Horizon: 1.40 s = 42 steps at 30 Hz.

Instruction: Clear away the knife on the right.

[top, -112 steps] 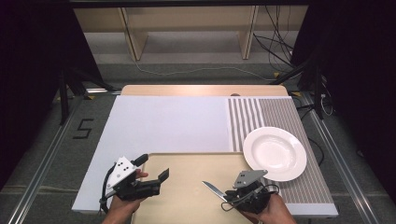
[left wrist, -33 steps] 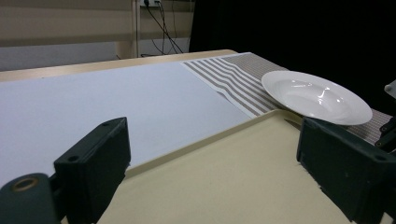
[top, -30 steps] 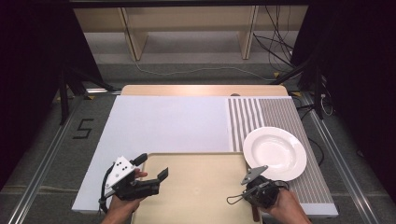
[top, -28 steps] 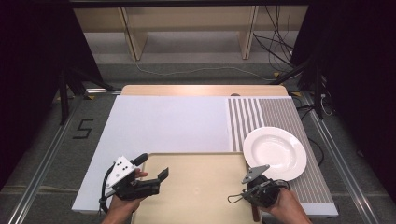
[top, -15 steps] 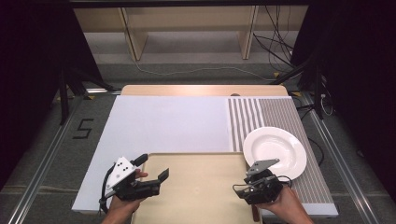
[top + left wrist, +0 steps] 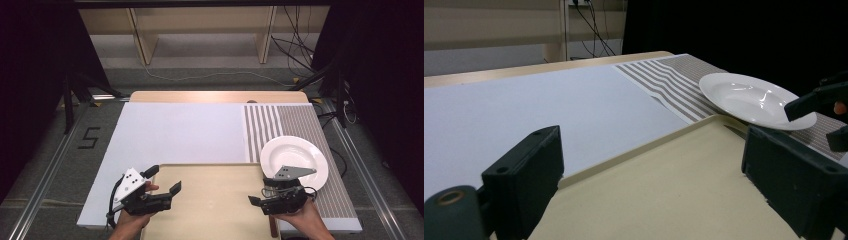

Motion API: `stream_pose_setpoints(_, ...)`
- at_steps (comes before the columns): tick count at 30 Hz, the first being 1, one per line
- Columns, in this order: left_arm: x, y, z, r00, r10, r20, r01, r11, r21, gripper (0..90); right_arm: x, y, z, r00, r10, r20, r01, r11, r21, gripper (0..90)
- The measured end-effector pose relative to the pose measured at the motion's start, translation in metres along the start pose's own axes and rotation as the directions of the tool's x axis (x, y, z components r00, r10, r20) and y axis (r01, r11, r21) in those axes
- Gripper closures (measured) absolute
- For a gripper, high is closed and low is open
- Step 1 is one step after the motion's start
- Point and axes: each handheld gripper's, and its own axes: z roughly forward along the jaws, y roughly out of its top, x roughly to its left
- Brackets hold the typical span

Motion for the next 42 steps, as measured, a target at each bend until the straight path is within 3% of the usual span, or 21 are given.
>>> stream_pose_setpoints(6,0.000,0.000,0.000,1.0000,0.000,0.007,0.000,1.0000,0.003,9.6,-0.003,0.002,-0.011,0.9989,0.038,-0.026,-0.041,0.992,-0.123,17.4)
stream_pose_setpoints(14,-0.001,0.000,0.001,0.9998,0.002,0.019,-0.002,1.0000,0.008,9.6,-0.006,0.003,-0.025,0.9974,0.062,-0.036,-0.069,0.967,-0.247,16.6)
stream_pose_setpoints(17,-0.001,0.000,0.001,0.9997,0.002,0.023,-0.002,1.0000,0.007,9.6,-0.007,0.003,-0.031,0.9985,0.050,-0.021,-0.054,0.957,-0.286,16.3)
stream_pose_setpoints(23,-0.001,0.000,0.001,0.9997,0.001,0.025,-0.002,0.9999,0.010,9.6,-0.013,0.001,-0.040,0.9986,0.052,-0.012,-0.053,0.944,-0.324,13.5)
stream_pose_setpoints(29,-0.001,0.000,0.000,0.9996,0.000,0.027,0.000,1.0000,0.006,9.6,-0.015,-0.003,-0.047,0.9987,0.049,0.017,-0.040,0.939,-0.341,12.7)
stream_pose_setpoints(42,-0.001,0.000,-0.002,0.9997,0.008,0.025,-0.008,0.9999,-0.009,9.6,-0.005,-0.013,-0.051,0.9989,0.033,0.033,-0.019,0.934,-0.357,12.5)
